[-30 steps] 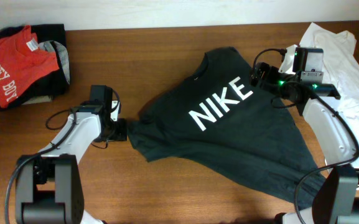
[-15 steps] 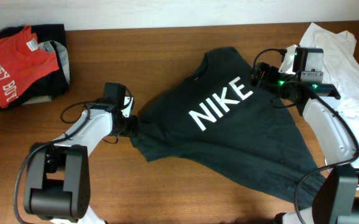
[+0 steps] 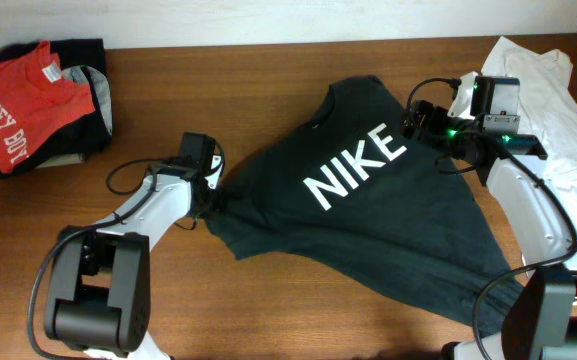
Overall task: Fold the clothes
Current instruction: 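Pull the left sleeve leftward while right gripper releases and repositions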
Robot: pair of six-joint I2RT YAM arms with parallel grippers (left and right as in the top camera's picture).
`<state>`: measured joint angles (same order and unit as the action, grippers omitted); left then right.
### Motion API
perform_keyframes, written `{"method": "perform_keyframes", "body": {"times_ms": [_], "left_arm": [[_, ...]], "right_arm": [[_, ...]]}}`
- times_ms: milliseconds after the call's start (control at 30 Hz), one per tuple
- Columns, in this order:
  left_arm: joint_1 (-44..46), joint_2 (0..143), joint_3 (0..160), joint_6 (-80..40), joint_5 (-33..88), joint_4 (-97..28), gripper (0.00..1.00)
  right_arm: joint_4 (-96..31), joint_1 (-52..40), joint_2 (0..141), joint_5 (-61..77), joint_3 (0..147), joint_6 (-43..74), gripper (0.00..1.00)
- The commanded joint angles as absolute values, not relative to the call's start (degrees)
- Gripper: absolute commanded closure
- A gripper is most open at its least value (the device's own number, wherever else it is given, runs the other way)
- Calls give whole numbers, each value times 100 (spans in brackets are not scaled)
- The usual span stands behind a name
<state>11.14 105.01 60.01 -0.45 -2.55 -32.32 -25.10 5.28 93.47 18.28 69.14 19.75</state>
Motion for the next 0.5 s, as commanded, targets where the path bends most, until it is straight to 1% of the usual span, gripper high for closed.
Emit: {"method": "perform_keyframes", "body": {"times_ms": [0,33,100,200,300,333,467], "left_arm": [[1081,10906,5865,-23,-458,-3179,99],[1081,10908,5865,-51,-462,-3146,99],[1011,10906,5867,-506,-854,-3122,99],[486,10906,5867,-840,-926,-3127,99],[-322,10906,5867,-1116,-928,-3192,99],[-816,10906,5867,-1264,-928,-3192,99],[-1796,10906,5867,-1734,-847,-3194,99]], "right_arm": [[-2491,561,9299,1817,6921,2001,1],[-2491,561,9299,1817,6921,2001,1],[-2491,561,9299,1817,6921,2001,1],[-2491,561,9299,1817,6921,2001,1],[-2491,561,9299,1817,6921,2001,1],[-2491,561,9299,1817,6921,2001,1],[-2491,561,9299,1817,6921,2001,1]]}}
